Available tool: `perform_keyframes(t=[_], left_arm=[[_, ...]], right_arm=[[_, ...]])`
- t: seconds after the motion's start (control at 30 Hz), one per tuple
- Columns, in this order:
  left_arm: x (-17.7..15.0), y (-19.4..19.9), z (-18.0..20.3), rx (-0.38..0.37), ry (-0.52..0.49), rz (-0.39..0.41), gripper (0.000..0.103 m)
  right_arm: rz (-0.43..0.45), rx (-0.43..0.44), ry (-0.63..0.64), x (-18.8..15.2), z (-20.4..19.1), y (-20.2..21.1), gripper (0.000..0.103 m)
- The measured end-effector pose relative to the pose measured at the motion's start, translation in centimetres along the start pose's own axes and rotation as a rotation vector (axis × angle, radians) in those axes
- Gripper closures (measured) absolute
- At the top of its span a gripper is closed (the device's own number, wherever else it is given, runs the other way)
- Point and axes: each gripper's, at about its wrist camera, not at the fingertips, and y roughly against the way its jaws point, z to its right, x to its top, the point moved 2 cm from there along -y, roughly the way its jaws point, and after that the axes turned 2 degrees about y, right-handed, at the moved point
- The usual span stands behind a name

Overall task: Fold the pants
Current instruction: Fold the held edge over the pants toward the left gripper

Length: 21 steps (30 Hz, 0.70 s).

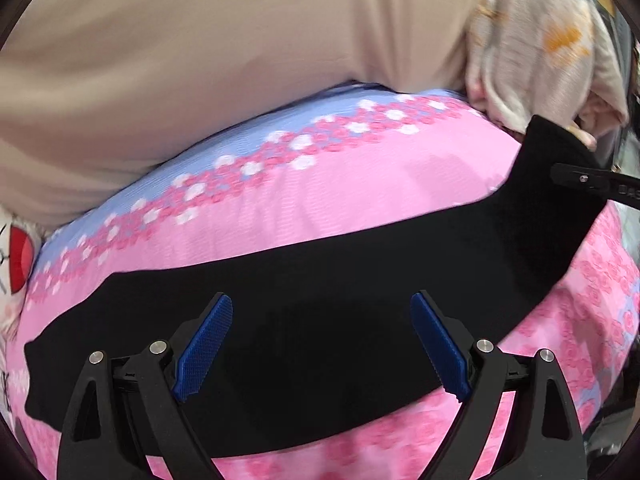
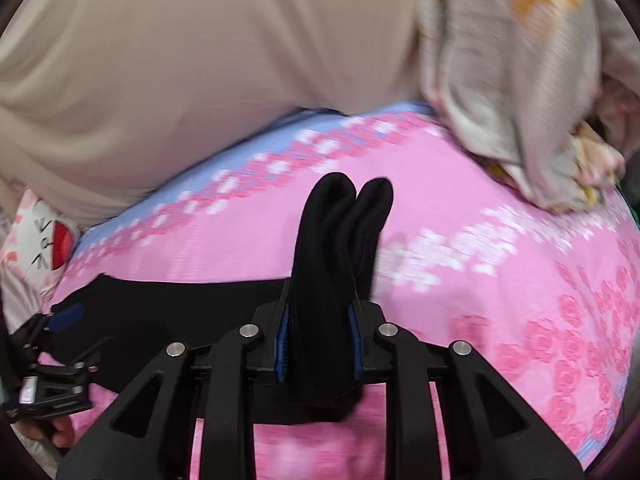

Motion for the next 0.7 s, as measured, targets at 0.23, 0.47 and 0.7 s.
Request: perform_keyframes(t=[0.23,0.47,0.7], left_arm=[[-2.0,-1.0,-7.4,0.066,0.101,-0.030,0.014],[-4.2,-1.0,-14.0,0.114,0.182,-0.040,0.014],[-6.8,-0.9,-19.8,0.183,0.234,-0.067,0.014]], right_arm=[[-0.027,0.141,0.100,0.4,-10.1,-2.9,0.081],[-0.104,0.271,0.209,-1.4,-20.6,-7.2,0.081],[-0.204,0.337,0.306,-4.5,-28.4,-11.5,0.082]])
